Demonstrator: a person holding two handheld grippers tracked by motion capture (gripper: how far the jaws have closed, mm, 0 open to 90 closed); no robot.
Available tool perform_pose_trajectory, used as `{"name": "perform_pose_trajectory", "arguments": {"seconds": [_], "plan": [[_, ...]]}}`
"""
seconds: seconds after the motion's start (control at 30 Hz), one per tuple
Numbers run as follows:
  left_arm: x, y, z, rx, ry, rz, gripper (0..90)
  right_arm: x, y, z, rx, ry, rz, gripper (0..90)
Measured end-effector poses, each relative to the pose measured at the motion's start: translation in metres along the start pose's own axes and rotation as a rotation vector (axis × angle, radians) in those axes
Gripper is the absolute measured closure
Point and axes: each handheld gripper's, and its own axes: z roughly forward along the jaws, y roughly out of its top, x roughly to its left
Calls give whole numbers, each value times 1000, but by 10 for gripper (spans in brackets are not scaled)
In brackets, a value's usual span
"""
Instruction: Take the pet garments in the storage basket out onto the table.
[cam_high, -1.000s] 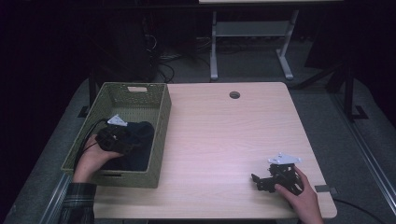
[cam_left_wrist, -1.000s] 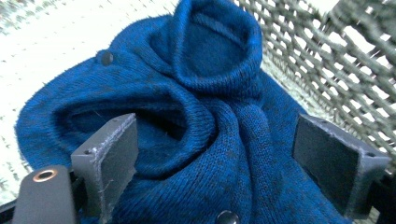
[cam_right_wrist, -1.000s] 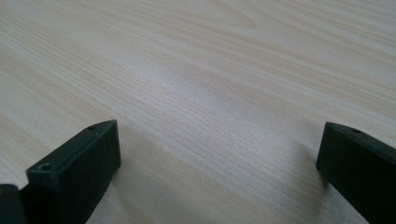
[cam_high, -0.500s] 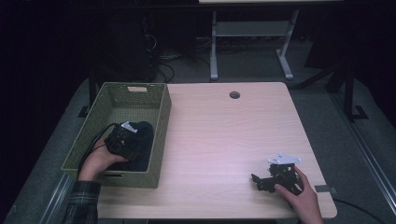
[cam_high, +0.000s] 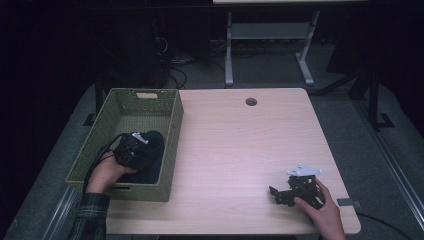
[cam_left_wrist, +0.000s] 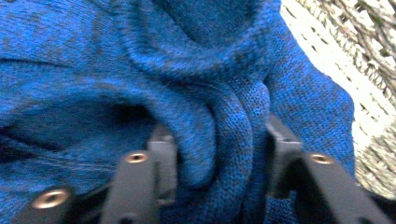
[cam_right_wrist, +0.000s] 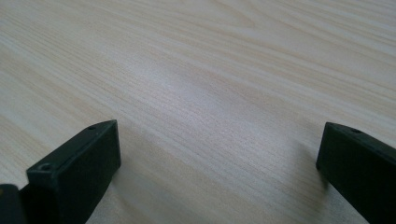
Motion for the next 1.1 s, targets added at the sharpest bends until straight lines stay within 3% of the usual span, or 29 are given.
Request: {"name": "perform_pose_trajectory", "arguments": {"seconds": [0.17,0.3,0.67,1.07,1.1], "plan": [[4,0,-5,-2,-19,-19,673,0,0,0,0,0,0,0],[8,-1,-11,-44,-37,-36,687,0,0,0,0,0,0,0],[18,-8,-40,-269,-97,-135,693,0,0,0,0,0,0,0],[24,-17,-76,-507,-118,-175,694,0,0,0,0,0,1,0],[24,-17,-76,-507,-118,-175,694,0,0,0,0,0,0,0]]}}
